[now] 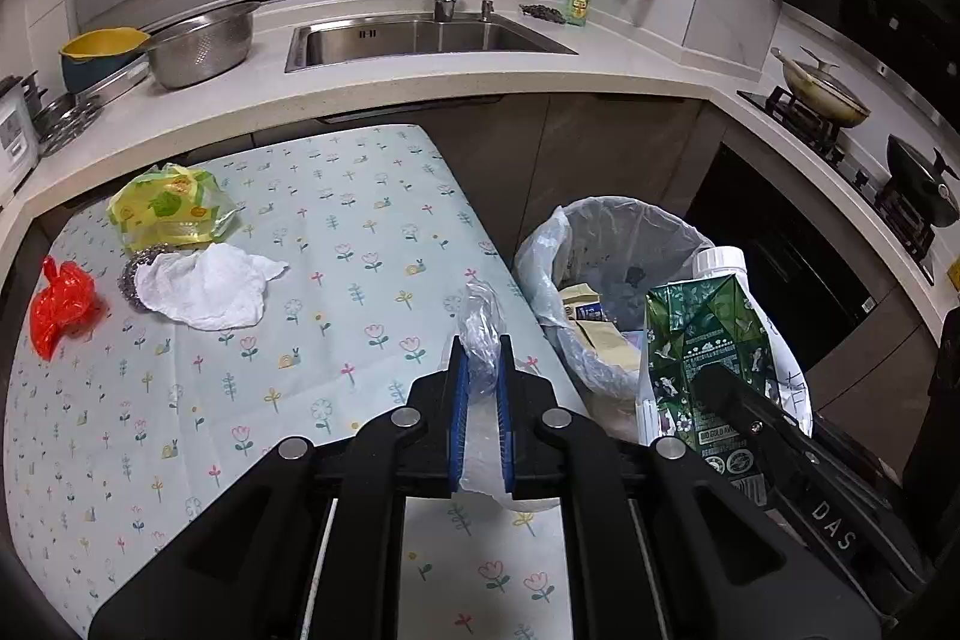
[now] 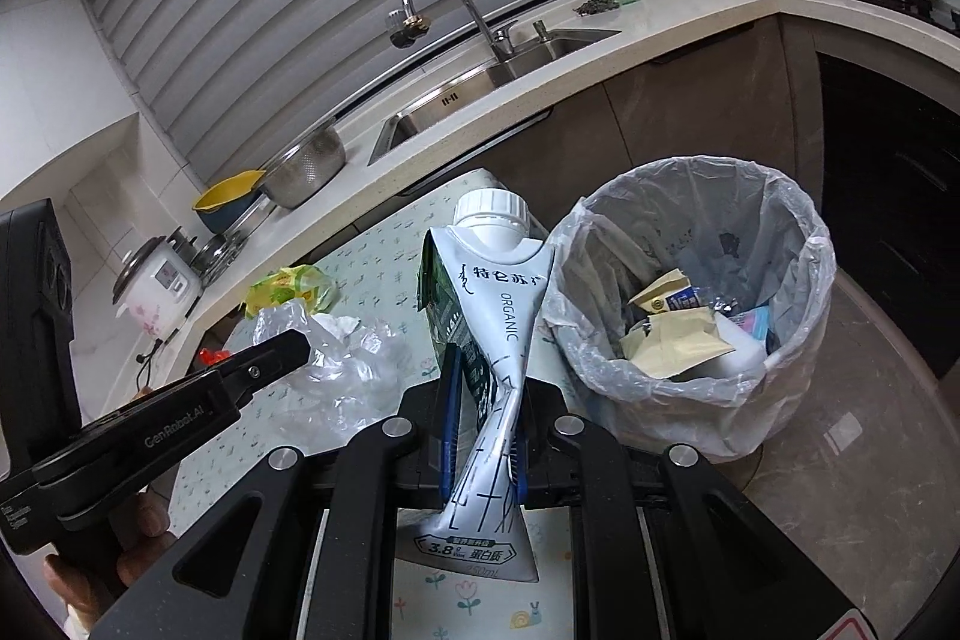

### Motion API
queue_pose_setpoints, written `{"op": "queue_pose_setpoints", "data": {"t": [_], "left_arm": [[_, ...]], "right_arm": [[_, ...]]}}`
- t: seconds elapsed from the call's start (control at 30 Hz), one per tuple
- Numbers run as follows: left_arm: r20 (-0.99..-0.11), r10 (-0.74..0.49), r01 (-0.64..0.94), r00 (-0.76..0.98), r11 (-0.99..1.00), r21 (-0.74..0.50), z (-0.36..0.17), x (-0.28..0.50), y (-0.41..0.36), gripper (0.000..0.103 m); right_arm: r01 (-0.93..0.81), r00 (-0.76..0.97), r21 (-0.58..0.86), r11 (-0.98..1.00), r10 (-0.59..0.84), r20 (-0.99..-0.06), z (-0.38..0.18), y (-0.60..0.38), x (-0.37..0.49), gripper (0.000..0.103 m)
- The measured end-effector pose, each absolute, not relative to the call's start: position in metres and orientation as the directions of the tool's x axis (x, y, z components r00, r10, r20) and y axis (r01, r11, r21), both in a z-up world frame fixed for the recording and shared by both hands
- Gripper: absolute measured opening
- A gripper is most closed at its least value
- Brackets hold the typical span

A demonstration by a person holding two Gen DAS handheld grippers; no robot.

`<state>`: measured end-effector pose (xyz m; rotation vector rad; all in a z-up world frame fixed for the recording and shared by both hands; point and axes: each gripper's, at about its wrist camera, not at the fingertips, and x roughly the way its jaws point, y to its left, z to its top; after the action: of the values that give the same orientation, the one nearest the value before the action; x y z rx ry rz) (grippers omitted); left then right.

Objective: Collect trash
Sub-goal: 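Carry the clear bag in the left tool and carton in the right tool over the bin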

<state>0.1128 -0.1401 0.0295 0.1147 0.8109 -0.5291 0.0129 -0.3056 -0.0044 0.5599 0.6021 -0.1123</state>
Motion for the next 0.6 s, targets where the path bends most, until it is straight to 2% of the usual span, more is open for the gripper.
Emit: {"op": "queue_pose_setpoints", "data": {"t": [0.27,0.6], "left_arm": [[-0.719,-0.442,0.576,0.536,0.814,-0.071,0.029,0.11,-0.189,0.009],[-0.735,-0.525,0.676,0.43,0.727,-0.124,0.017,0.127,-0.251,0.009]], "right_arm": [[0.338,0.818,0.463,0.82,-0.012,-0.575,-0.014,-0.345,0.002,0.013],[0.431,0.794,0.445,0.785,-0.096,-0.6,-0.029,-0.395,0.001,0.013]]}}
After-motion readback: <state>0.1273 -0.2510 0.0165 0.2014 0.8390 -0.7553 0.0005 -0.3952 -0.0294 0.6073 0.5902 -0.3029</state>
